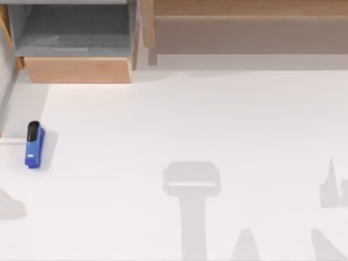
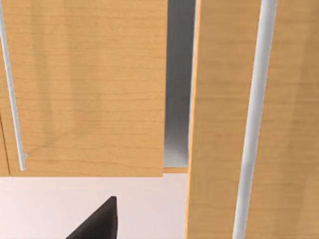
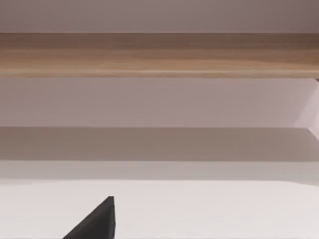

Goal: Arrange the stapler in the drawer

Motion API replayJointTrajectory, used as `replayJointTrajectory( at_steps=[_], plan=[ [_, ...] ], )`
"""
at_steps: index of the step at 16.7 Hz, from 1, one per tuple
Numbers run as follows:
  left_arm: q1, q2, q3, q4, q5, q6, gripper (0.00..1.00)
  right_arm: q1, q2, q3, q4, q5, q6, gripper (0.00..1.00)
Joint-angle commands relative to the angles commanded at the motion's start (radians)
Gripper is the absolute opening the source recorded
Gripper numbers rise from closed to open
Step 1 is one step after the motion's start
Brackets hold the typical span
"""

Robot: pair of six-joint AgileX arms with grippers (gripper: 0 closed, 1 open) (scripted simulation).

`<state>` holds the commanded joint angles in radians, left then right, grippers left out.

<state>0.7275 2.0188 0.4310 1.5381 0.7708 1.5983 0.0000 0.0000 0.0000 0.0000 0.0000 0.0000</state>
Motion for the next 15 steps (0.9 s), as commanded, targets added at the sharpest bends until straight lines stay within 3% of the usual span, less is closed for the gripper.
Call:
replayJointTrajectory(
  at_steps=[4,8,11,15],
  plan=[
    [-0.098,-0.080,-0.039,-0.091,0.031,-0.076,1.00,0.000,0.000,0.000,0.000,0.000,0.000,1.00],
    [-0.321,-0.189,0.010,-0.347,0.029,-0.259,1.00,0.000,0.000,0.000,0.000,0.000,0.000,1.00],
    [-0.502,-0.210,0.142,-0.653,-0.044,-0.449,1.00,0.000,0.000,0.000,0.000,0.000,0.000,1.00],
    [-0.702,-0.173,0.387,-1.176,-0.206,-0.744,1.00,0.000,0.000,0.000,0.000,0.000,0.000,1.00]
  ],
)
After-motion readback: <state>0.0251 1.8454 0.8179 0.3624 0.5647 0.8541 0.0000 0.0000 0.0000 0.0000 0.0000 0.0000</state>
